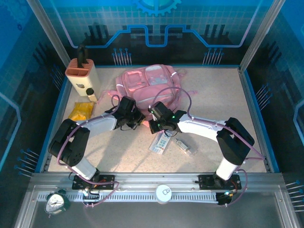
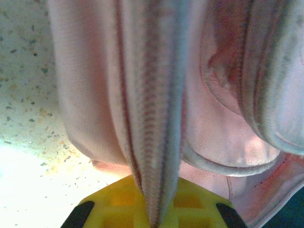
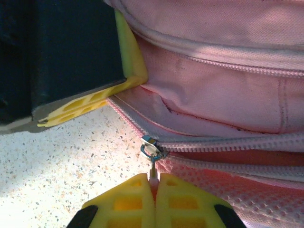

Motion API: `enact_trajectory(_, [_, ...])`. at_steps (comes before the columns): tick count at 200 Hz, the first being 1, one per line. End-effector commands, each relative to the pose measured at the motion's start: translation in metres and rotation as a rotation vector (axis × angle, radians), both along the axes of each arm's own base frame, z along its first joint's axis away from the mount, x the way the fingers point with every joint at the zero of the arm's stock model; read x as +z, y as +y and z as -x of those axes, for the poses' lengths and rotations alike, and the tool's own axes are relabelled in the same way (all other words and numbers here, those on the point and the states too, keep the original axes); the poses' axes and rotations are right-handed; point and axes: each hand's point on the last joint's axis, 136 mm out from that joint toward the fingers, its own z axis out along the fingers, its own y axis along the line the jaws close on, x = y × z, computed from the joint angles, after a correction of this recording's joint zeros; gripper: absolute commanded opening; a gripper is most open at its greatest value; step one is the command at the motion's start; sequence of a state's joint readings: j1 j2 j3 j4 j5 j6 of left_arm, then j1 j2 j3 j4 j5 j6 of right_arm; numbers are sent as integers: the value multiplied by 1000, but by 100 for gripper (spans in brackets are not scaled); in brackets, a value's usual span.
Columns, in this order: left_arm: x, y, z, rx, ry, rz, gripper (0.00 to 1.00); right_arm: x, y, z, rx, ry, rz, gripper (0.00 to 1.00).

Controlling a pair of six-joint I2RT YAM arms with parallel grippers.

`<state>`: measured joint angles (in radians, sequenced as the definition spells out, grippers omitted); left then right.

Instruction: Pack the student bag

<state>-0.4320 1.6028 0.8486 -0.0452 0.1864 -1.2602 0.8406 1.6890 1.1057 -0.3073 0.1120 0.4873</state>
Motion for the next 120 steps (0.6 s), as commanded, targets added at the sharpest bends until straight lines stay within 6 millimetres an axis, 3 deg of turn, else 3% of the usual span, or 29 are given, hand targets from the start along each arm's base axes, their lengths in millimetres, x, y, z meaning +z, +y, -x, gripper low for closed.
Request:
enact_trajectory(1, [21,31,-15,38,-82,-52,0,5,-20,13,13,-7,98,0])
enact_trajectory(45, [36,91,-13,9,-96,-136,0,3,-75,4,-55,-10,166,0])
enact_trajectory(62, [40,106,-16,-2,-94,-162,0,8,-80,-3,-50,-28,183,0])
enact_trajectory(75, [43,117,-20,0,-98,-186,0,15,-69,-4,-24,-36,158,0])
enact_trajectory(91, [45,128,-26,19,-105,-196,0,21,-39,3,47,-32,75,0])
enact_trajectory(120, [50,133,-32,-4,-116,-194,3,21,9,18,155,5,-32,0])
